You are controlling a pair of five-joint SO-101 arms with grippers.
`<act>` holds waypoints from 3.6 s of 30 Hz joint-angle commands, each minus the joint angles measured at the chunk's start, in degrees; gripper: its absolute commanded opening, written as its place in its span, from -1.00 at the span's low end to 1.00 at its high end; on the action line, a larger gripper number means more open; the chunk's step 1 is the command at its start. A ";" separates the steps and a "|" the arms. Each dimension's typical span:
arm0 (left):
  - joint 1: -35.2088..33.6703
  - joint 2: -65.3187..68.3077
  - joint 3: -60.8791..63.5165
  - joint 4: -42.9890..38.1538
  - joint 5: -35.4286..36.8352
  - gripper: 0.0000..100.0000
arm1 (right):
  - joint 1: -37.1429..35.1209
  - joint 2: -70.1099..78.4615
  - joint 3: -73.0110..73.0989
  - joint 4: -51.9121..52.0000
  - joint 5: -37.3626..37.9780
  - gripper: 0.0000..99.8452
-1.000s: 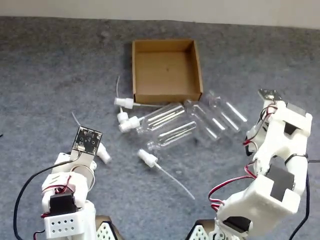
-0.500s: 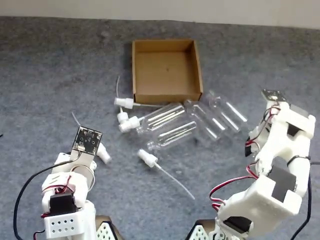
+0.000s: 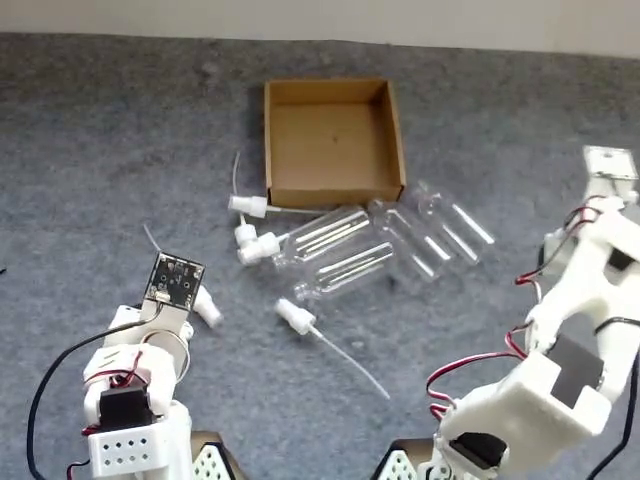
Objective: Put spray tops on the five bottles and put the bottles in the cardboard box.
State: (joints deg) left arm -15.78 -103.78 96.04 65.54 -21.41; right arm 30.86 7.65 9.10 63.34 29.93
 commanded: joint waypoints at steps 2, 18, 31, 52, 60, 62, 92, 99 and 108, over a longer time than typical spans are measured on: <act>1.10 -0.22 1.10 0.26 -0.53 -0.95 | -3.03 -0.48 2.42 -4.18 -0.97 -0.84; 1.10 -0.22 1.10 0.35 -0.53 -0.95 | -5.14 -0.57 6.20 -0.13 5.45 -0.54; 1.10 -0.22 1.10 0.35 -0.53 -0.95 | -5.05 -0.57 11.91 -0.66 8.62 -0.68; 1.10 14.81 -24.13 6.77 -11.43 -0.94 | -16.04 -31.87 21.41 6.99 5.10 -0.99; 9.45 52.18 -51.30 11.43 -2.55 -0.94 | -24.40 -45.32 33.01 7.08 2.90 -0.99; 11.65 60.18 -56.66 12.13 1.23 -0.94 | -25.10 -47.52 34.77 7.08 2.64 -0.99; 12.35 90.59 -65.63 9.14 -61.01 -0.64 | -25.10 -50.15 38.90 7.43 5.45 -0.99; 12.88 90.68 -61.14 0.26 -66.55 -0.64 | -25.10 -50.15 38.99 7.52 5.45 -0.99; 15.60 90.77 -52.26 -9.76 -66.64 -0.64 | -25.10 -49.89 38.99 7.60 5.45 -0.99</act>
State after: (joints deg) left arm -1.89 -12.97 42.15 59.21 -78.55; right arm 6.33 -40.70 48.66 70.11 34.86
